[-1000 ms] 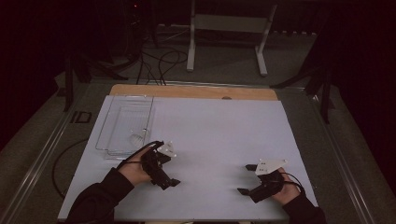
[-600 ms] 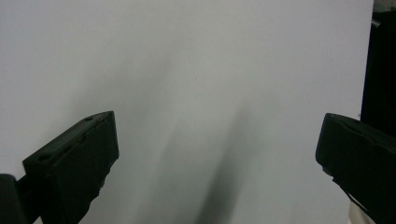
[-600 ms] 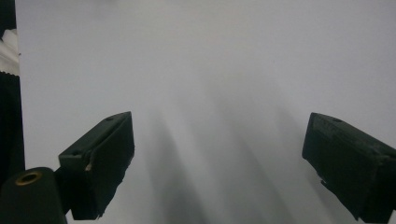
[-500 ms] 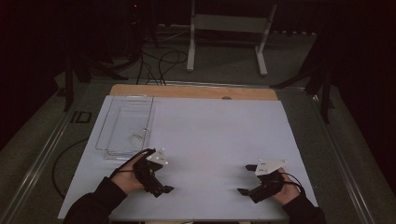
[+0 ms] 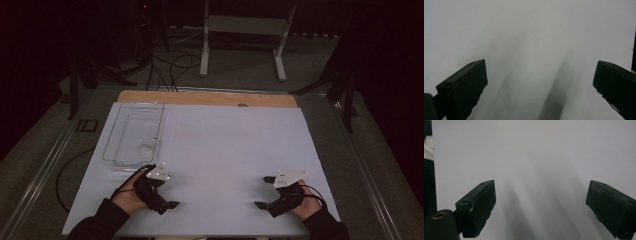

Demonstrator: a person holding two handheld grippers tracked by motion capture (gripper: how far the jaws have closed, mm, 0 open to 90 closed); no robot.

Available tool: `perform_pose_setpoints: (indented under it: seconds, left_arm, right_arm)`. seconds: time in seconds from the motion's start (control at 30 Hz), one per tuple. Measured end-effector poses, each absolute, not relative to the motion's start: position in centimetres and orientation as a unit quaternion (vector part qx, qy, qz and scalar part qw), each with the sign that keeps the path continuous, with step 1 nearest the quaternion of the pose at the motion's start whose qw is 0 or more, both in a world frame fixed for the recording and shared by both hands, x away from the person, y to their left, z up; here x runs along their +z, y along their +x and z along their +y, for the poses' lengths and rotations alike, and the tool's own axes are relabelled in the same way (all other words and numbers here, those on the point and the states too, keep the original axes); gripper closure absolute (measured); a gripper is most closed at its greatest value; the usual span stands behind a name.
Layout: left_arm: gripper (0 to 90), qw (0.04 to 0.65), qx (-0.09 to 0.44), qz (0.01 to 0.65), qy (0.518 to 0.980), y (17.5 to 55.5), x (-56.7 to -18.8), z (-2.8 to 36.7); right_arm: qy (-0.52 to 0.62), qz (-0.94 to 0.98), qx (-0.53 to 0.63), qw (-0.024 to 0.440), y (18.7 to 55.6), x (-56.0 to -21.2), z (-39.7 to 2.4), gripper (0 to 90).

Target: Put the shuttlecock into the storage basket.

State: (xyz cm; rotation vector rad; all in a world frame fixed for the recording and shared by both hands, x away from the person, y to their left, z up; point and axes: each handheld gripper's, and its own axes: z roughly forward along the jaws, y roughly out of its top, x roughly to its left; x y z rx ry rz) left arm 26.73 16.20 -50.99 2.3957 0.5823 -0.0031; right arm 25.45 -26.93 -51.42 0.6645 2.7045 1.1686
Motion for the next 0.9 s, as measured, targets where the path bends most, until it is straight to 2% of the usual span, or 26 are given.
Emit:
perform_pose_setpoints:
  seconds: [0.9]
  left_arm:
    - [0.0, 0.389, 0.049, 0.261, 0.882, 25.4, -51.8, 19.4]
  right_arm:
    - [0.221, 0.896, 0.381, 0.06, 25.4, -51.7, -27.0, 9.1]
